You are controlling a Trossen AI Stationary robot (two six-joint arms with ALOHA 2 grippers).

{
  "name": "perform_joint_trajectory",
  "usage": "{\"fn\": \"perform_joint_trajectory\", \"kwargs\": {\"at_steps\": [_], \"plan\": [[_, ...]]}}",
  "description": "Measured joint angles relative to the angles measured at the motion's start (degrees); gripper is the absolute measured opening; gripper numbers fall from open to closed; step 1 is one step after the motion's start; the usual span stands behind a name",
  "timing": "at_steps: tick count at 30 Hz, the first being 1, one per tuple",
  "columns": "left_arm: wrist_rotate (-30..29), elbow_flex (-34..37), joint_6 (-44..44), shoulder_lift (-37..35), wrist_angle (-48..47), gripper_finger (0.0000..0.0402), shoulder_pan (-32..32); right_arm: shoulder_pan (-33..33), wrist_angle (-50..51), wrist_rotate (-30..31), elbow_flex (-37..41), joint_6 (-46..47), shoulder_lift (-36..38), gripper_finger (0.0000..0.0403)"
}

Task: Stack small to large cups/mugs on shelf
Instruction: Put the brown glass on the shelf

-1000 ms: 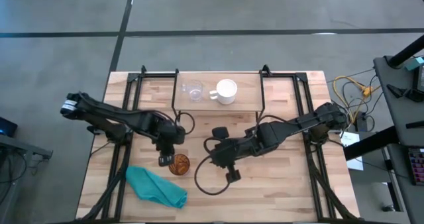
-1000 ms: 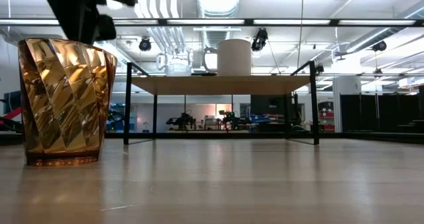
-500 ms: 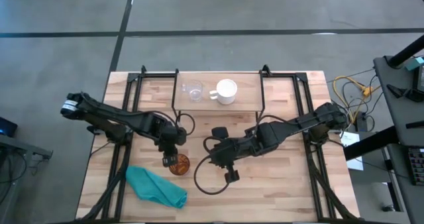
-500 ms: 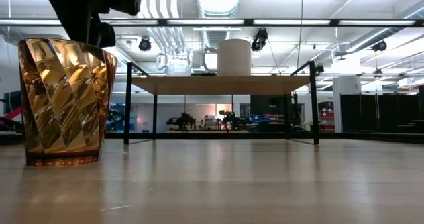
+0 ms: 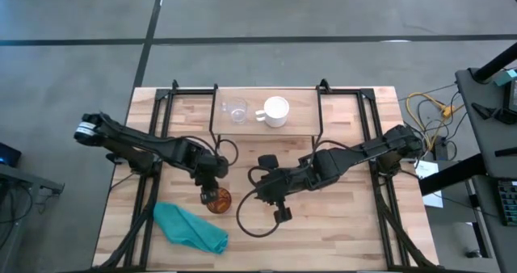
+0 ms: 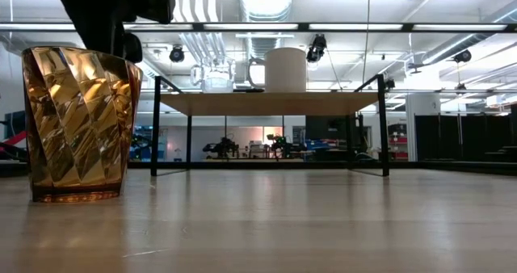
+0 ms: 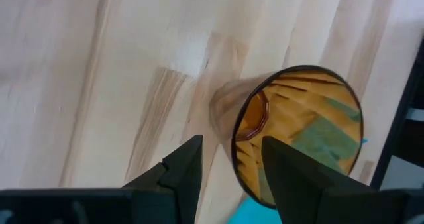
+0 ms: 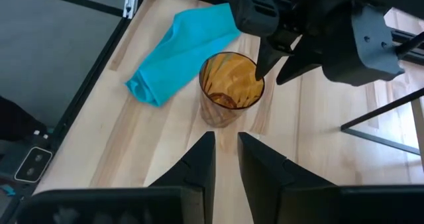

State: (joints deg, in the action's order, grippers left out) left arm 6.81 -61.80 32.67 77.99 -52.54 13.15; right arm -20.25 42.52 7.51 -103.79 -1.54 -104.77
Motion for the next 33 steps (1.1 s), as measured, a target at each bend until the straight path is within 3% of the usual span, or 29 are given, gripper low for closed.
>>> {"fn": "perform_joint_trajectory", "kwargs": {"at_steps": [16,27,33], "plan": [[0.0,-0.1,-0.2,5.5,1.4,0.0135,0.0,0.0,0.1,0.0,0.0,0.0,0.0,0.0059],[2.7,-0.1,0.0,5.0,4.4,0.0015,0.0,-0.1,0.1,0.0,0.0,-3.5,0.0,0.0059],[3.4,-1.2,0.0,4.7,6.7,0.0006,0.0,-0.3,-0.1,-4.3,0.0,-9.2,0.0,0.0059]]}}
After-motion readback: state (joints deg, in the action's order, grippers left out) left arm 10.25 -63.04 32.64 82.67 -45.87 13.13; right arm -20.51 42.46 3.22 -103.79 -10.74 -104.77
